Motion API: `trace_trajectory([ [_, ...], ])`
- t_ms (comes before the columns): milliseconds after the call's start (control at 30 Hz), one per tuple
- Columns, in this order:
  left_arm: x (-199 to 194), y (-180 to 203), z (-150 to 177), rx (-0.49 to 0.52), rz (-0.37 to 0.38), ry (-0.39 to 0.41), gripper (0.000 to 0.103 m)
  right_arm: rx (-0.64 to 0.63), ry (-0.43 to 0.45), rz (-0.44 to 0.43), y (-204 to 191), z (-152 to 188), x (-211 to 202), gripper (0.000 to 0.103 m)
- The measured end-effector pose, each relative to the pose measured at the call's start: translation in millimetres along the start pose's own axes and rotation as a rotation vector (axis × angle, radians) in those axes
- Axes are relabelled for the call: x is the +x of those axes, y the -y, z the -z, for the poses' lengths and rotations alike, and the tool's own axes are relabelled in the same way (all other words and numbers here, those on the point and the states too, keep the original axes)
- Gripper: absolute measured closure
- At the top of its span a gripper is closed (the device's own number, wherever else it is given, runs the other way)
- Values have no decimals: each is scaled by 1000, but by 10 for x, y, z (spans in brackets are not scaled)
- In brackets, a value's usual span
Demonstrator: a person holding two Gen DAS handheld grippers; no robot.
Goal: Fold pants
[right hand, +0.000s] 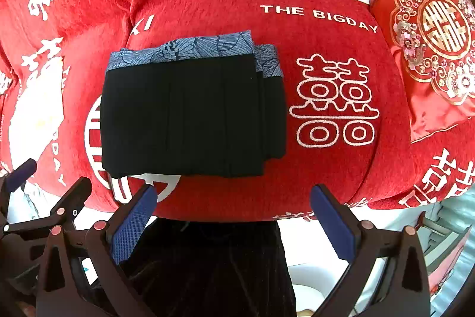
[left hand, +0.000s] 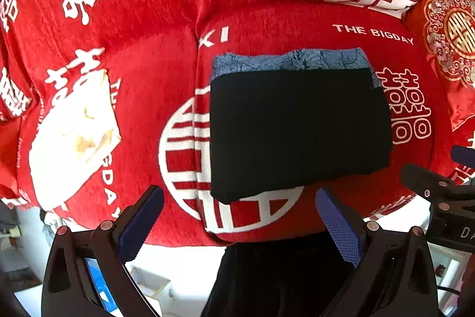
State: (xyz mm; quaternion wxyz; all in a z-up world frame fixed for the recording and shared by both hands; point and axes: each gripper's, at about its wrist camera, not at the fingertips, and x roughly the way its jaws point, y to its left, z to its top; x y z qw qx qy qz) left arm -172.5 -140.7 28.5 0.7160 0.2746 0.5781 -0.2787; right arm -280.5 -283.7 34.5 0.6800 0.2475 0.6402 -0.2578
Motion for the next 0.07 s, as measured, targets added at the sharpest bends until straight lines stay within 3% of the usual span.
trace_trajectory([
  [67, 6, -8, -3, -1, 7, -3, 1, 0, 1, 1, 3, -7, 1, 0],
])
